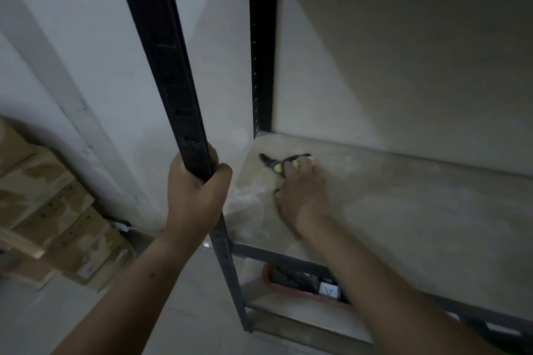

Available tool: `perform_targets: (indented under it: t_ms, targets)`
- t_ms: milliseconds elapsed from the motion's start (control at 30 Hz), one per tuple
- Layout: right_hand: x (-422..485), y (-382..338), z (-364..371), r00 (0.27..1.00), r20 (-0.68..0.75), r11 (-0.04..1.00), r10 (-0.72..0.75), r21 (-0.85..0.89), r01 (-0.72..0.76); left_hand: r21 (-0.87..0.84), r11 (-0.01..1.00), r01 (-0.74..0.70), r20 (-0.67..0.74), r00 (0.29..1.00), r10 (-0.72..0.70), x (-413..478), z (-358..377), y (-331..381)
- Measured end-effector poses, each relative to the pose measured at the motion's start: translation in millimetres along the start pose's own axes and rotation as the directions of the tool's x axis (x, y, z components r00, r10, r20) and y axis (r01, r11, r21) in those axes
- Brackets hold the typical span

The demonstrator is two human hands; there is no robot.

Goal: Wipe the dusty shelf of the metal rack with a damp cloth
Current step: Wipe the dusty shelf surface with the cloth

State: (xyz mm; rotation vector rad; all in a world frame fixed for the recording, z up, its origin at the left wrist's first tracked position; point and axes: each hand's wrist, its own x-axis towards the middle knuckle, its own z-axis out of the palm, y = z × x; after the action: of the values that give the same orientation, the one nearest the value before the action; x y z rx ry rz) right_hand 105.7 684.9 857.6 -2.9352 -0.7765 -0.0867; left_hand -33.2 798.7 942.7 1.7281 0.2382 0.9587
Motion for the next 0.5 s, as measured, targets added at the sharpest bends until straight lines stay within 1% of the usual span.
perform_targets:
  t_ms: [33, 67, 100, 133, 167, 200, 267, 300, 333, 400, 433, 500]
  targets:
    - [-12.9, -27.3, -1.6, 0.998, 0.016, 0.996, -0.063, 0.070, 0.062, -0.006, 1.000, 0.002, 0.004, 1.000, -0.002, -0.1, 0.0, 0.5]
    - [-26.4, -53.1, -6.4, 0.989, 0.033, 0.972, -0.141, 0.195, 0.132, -0.010, 1.000, 0.002, 0.005, 1.000, -0.002, 0.0, -0.3, 1.3]
    - [-37.3, -70.2, -14.8, 0.967, 0.078, 0.918, -0.242, 0.340, 0.202, -0.007, 1.000, 0.000, 0.004, 1.000, 0.000, 0.3, -0.6, 2.0]
    - [-43.9, -76.5, -22.3, 0.933, 0.123, 0.834, -0.339, 0.497, 0.237, -0.005, 1.000, -0.004, 0.011, 1.000, 0.004, 0.2, -0.7, 2.8]
    - [-45.3, -73.7, -28.8, 0.904, 0.173, 0.746, -0.391, 0.635, 0.201, -0.006, 1.000, -0.005, 0.021, 1.000, 0.005, -0.1, -0.9, 3.7]
    - [-42.3, -62.1, -34.1, 0.903, 0.158, 0.696, -0.400, 0.694, 0.187, -0.009, 1.000, -0.004, 0.030, 1.000, 0.004, -0.5, -1.1, 4.0]
    - [-23.8, -29.4, -42.1, 0.954, 0.045, 0.721, -0.296, 0.665, 0.193, -0.017, 1.000, 0.008, 0.028, 1.000, -0.007, -0.3, -2.1, 3.1]
    - [-13.2, -9.1, -41.3, 0.964, -0.040, 0.753, -0.264, 0.616, 0.232, -0.011, 1.000, 0.020, 0.022, 1.000, -0.020, -0.4, -2.2, 2.5]
    - [-5.2, 9.6, -38.0, 0.965, -0.091, 0.802, -0.246, 0.539, 0.255, -0.003, 1.000, 0.030, 0.015, 0.999, -0.030, -0.6, -2.0, 2.2]
    - [1.1, 28.3, -29.4, 0.965, -0.066, 0.903, -0.253, 0.342, 0.260, 0.002, 0.999, 0.035, 0.010, 0.999, -0.035, -1.5, -1.3, 3.2]
    - [-2.9, 28.7, -23.7, 0.968, -0.047, 0.928, -0.248, 0.276, 0.251, 0.001, 0.999, 0.032, 0.010, 0.999, -0.032, -2.0, -1.0, 3.7]
    - [-22.3, 16.0, -14.5, 0.967, -0.073, 0.934, -0.243, 0.250, 0.253, 0.002, 1.000, 0.020, 0.006, 1.000, -0.020, -2.5, -1.0, 3.8]
